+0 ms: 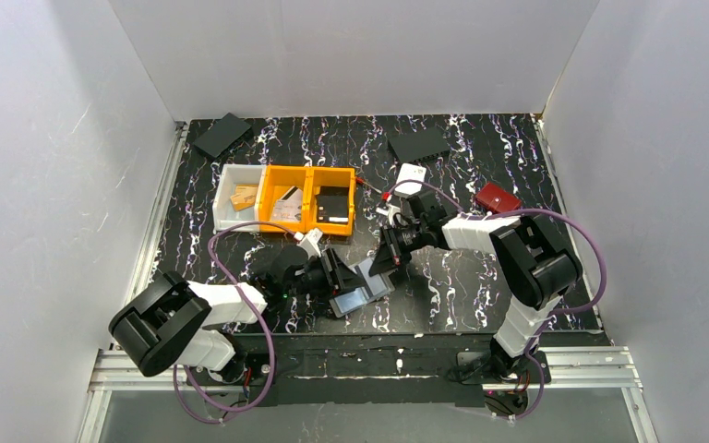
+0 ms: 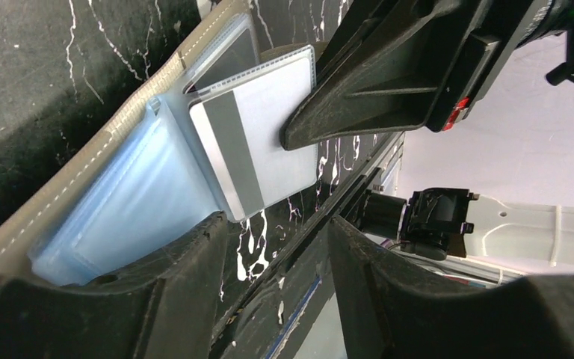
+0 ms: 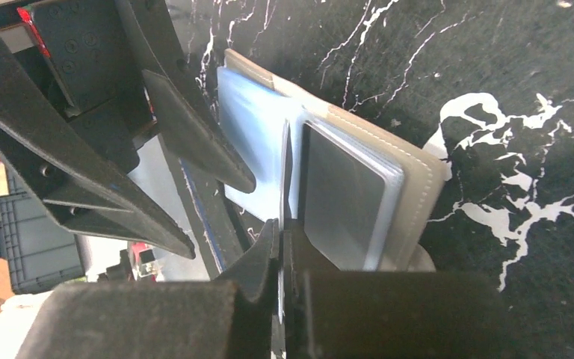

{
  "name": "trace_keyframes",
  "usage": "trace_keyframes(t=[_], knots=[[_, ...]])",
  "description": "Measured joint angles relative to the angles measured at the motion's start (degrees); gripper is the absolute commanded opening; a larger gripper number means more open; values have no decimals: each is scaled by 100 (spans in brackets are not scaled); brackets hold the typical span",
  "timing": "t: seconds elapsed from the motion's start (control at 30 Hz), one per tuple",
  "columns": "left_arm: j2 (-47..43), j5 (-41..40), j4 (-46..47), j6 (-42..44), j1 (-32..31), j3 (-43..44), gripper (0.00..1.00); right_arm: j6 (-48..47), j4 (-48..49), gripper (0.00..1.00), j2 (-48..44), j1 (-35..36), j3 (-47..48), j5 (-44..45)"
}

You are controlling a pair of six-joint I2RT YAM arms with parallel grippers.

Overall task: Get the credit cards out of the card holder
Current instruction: Remove the credit card from the card holder.

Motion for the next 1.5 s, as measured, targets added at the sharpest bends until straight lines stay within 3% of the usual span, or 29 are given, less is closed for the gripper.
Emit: trace_keyframes(t=[0.67, 0.87, 1.2, 1.37, 1.5], knots=[[717, -144, 2063, -203, 48, -345, 39, 1139, 1556, 1, 83, -422, -409, -1314], [776, -118, 2264, -245, 55, -345, 32, 1329, 1797, 1, 81, -463, -435, -1497], [776, -63, 2341, -247, 79, -343, 29, 1478, 1976, 1, 39, -470, -455, -1617], [787, -33, 2350, -234, 92, -332, 21, 1526, 2061, 1, 37, -474, -459, -1681], [833, -7, 2330, -216, 116, -317, 6, 1541, 2085, 1, 35, -487, -459, -1714]])
